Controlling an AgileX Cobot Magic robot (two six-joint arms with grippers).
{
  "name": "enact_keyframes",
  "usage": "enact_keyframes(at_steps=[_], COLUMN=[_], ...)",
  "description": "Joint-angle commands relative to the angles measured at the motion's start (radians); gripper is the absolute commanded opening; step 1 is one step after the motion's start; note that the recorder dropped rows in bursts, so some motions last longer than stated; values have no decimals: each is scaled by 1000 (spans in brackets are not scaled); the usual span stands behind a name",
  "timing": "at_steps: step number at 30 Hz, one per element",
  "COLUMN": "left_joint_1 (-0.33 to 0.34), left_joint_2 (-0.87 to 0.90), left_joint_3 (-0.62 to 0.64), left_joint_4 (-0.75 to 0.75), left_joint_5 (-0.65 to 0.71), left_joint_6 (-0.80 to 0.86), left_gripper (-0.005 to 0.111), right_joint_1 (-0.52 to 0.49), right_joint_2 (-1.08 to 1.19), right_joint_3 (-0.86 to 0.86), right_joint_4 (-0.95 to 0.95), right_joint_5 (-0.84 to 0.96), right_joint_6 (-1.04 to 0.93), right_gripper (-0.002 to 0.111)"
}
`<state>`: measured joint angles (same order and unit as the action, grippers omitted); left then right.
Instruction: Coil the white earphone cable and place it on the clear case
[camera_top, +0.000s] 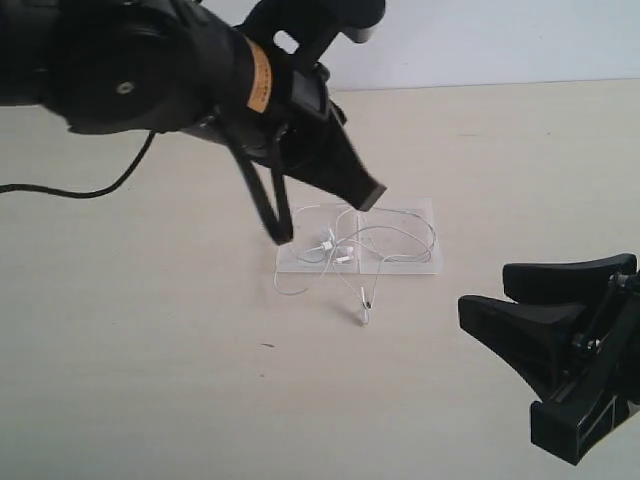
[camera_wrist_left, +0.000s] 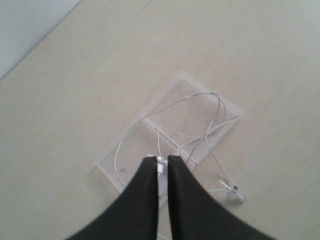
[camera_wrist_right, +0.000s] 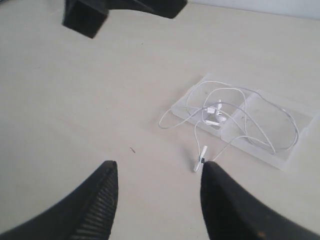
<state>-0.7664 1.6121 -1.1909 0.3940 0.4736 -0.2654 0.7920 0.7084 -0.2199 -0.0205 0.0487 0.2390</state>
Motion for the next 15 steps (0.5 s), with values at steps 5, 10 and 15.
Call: enact_keyframes(at_steps=[5,10,15], left_joint_1=[-3,-3,-3], left_joint_2=[-380,-690,-989], left_joint_3=[465,816,1046], left_joint_4=[-72,-77,-146], left_joint_5=[-412,-830,-942], left_joint_6=[15,-81,-87], left_gripper=[0,0,0], right_joint_1=[-2,-2,-2], right_joint_2=[-43,-118,-206], right_joint_3=[6,50,171], right_joint_4=[-5,-5,21], right_joint_5=[-23,-70,-208], right_joint_6=[-27,-27,-26], right_gripper=[8,0,0])
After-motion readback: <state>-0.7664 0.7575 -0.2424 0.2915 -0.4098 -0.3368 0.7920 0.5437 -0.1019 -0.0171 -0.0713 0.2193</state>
